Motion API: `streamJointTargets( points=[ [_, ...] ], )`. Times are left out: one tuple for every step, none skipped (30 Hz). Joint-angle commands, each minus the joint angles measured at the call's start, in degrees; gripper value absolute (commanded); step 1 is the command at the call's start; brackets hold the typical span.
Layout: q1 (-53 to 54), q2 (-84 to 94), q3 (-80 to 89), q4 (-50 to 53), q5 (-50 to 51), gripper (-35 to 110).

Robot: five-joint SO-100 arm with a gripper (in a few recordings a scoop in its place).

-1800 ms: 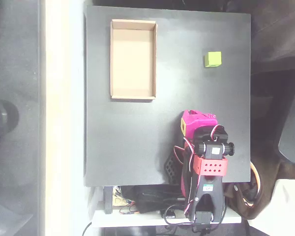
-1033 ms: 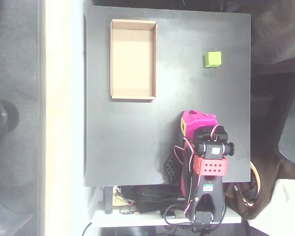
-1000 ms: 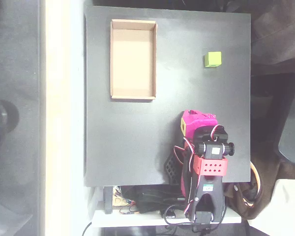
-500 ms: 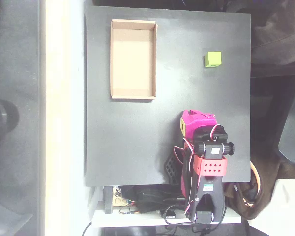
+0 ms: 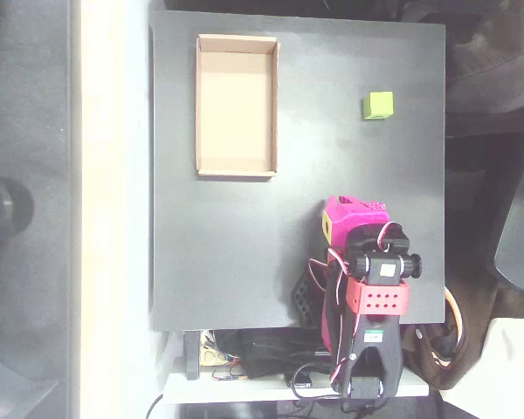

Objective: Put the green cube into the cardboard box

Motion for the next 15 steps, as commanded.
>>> streamJointTargets(
  points=[
    [0.7,-6.8,-8.6,1.1,0.6,4],
    [0.7,-9.0,-11.1,1.1,0.6,4],
    [0.7,-11.2,-13.7,1.1,0.6,4],
    [0.7,-13.4,-16.5,1.1,0.6,4],
    [0.8,-15.5,-19.3,1.1,0.6,4],
    [1.1,-17.7,-22.2,1.1,0.6,4],
    [1.3,-19.9,-25.0,1.1,0.6,4],
    [1.3,-22.1,-27.9,1.1,0.6,4],
    [1.4,-24.3,-30.7,1.1,0.6,4],
    [1.4,-26.5,-33.4,1.1,0.6,4],
    [1.4,-28.6,-36.2,1.1,0.6,4],
    [1.5,-30.8,-38.8,1.1,0.6,4],
    [1.5,-32.9,-41.7,1.1,0.6,4],
    [1.5,-35.0,-44.3,1.1,0.6,4],
    [1.6,-37.1,-47.0,0.9,0.6,4]
  ],
)
